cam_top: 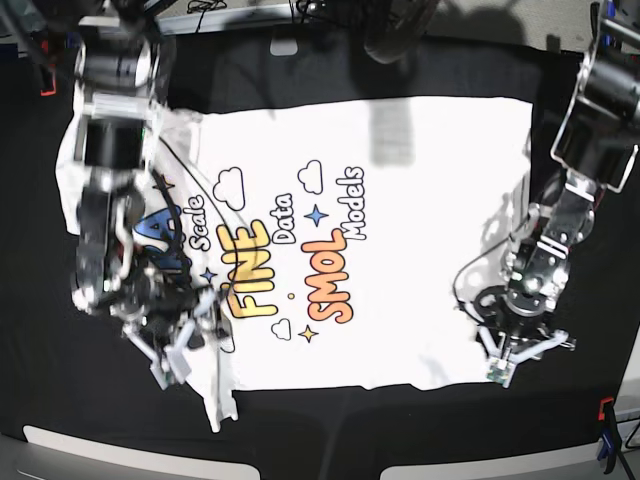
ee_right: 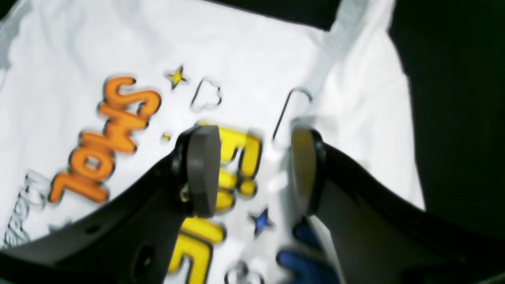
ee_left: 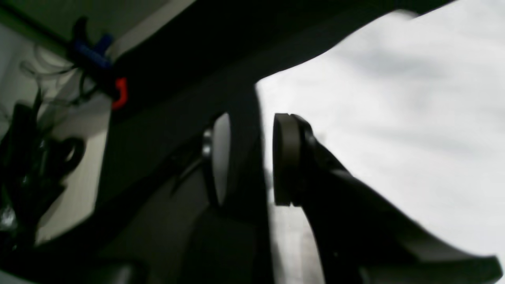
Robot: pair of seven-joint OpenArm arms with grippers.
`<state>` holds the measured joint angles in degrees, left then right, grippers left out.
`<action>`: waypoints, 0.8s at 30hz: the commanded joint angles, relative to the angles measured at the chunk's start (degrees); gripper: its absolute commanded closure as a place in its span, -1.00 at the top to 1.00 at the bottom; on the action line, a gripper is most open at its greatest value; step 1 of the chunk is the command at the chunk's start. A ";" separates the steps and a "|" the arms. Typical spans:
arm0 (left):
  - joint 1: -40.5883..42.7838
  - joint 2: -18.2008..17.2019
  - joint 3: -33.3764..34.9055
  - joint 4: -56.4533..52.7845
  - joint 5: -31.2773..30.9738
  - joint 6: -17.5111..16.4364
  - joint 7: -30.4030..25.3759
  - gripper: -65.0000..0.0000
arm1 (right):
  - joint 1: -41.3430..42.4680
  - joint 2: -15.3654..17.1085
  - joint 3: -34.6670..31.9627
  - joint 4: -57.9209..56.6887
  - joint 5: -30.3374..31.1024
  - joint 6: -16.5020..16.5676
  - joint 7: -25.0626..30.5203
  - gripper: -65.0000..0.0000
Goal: Layout the t-shirt on the table in an organized manner, then fold the t-shirt properly
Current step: 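Lower the spread shirt flat onto the table with both grippers, then release the shirt and smooth its side edge with the right gripper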
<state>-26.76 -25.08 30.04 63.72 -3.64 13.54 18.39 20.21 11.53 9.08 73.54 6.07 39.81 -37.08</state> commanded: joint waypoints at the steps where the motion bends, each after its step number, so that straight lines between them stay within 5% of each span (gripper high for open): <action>1: -0.85 -0.48 -0.42 2.58 0.50 1.27 -1.16 -0.47 | 0.11 0.55 0.02 3.56 -0.44 0.19 1.57 -0.13; 6: 3.61 -0.48 -0.42 10.16 0.52 1.27 -0.96 -0.47 | -5.99 2.82 -4.44 8.52 -10.82 -0.63 5.81 -0.36; 11: 6.16 -0.48 -0.42 12.72 0.52 1.25 -0.79 -0.47 | -6.88 6.84 -13.68 8.52 -19.56 -13.57 7.48 -0.36; 17: 6.95 -0.48 -0.39 12.72 0.52 1.25 -0.26 -0.47 | -6.43 9.42 -20.09 8.22 -22.84 -16.31 7.48 0.01; 24: 6.95 -0.48 -0.39 12.72 0.52 1.25 -0.13 -0.47 | -5.99 9.40 -19.87 2.58 -25.44 -22.29 7.54 0.03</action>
<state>-18.41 -25.10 30.06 75.37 -3.64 13.52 19.62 12.73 20.47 -11.14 75.24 -18.98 18.09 -30.39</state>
